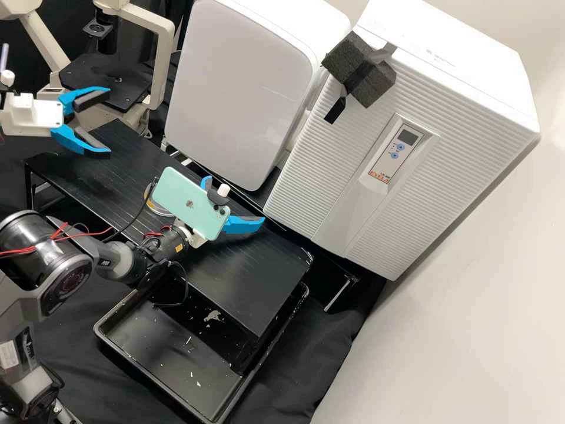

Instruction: Place the petri dish on the microscope

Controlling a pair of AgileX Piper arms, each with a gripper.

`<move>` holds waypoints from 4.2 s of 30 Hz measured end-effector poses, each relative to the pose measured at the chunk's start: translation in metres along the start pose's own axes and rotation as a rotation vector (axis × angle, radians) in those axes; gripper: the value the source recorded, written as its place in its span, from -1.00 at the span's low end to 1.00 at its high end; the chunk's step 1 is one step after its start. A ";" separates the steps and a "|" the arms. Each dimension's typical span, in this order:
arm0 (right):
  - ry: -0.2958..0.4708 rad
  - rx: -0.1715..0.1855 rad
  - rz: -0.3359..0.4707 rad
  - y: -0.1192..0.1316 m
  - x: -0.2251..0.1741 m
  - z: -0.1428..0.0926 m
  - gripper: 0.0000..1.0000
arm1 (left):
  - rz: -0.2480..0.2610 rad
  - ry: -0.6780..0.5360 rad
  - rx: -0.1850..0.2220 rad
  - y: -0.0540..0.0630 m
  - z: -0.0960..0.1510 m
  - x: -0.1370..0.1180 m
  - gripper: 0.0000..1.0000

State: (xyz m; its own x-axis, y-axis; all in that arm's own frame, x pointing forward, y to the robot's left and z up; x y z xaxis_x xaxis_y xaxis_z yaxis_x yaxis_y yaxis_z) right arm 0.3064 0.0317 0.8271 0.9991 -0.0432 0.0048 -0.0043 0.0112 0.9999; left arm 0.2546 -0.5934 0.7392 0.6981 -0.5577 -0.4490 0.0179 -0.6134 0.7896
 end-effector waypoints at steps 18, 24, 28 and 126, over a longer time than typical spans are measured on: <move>0.000 0.000 0.000 0.000 0.000 0.000 1.00 | -0.208 -0.088 0.061 -0.028 0.033 0.066 1.00; 0.000 0.000 0.000 0.000 0.000 0.000 1.00 | -0.256 -0.073 -0.003 -0.034 0.030 0.080 1.00; 0.000 0.000 0.000 0.000 0.000 0.000 1.00 | -0.280 -0.102 -0.086 -0.038 0.033 0.086 1.00; 0.000 0.000 0.000 0.000 0.000 0.000 1.00 | -0.108 0.185 -0.346 -0.060 -0.054 -0.011 -1.00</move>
State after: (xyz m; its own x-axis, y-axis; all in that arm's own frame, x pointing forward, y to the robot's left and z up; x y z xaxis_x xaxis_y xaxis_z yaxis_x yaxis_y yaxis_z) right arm 0.3064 0.0317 0.8271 0.9991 -0.0432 0.0048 -0.0043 0.0112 0.9999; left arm 0.2849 -0.5203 0.7190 0.7955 -0.3713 -0.4789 0.3156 -0.4208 0.8505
